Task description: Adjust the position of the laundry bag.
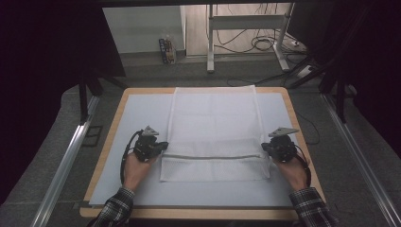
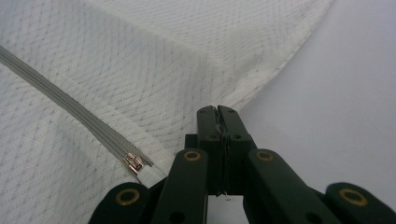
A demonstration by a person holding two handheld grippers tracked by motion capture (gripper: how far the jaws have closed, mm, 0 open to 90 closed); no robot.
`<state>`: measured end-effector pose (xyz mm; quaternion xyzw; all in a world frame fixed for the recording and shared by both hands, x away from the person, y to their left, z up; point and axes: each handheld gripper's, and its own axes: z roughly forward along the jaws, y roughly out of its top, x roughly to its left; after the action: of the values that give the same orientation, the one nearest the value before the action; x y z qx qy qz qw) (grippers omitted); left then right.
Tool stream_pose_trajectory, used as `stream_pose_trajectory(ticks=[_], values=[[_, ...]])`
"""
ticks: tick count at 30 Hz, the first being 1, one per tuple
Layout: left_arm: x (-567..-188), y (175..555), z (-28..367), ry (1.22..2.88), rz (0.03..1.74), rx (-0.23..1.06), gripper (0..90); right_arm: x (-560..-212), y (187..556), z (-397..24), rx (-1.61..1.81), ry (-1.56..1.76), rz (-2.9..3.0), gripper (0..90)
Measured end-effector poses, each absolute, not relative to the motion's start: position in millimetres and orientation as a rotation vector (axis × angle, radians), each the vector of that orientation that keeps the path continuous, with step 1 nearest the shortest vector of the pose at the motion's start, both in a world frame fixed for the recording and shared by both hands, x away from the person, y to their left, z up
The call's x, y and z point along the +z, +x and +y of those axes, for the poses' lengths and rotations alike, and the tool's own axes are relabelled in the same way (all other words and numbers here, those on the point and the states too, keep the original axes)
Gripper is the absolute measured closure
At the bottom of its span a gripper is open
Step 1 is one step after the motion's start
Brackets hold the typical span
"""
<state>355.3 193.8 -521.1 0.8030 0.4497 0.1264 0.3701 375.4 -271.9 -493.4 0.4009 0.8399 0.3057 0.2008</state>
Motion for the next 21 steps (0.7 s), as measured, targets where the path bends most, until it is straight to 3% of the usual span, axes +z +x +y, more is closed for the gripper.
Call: stream_pose_trajectory(ticks=[21], values=[[-518.2,322.8,195.4,2.124,1.112,0.329,88.2,-488.1,338.0,-268.8,0.872,1.069,2.384,88.1]])
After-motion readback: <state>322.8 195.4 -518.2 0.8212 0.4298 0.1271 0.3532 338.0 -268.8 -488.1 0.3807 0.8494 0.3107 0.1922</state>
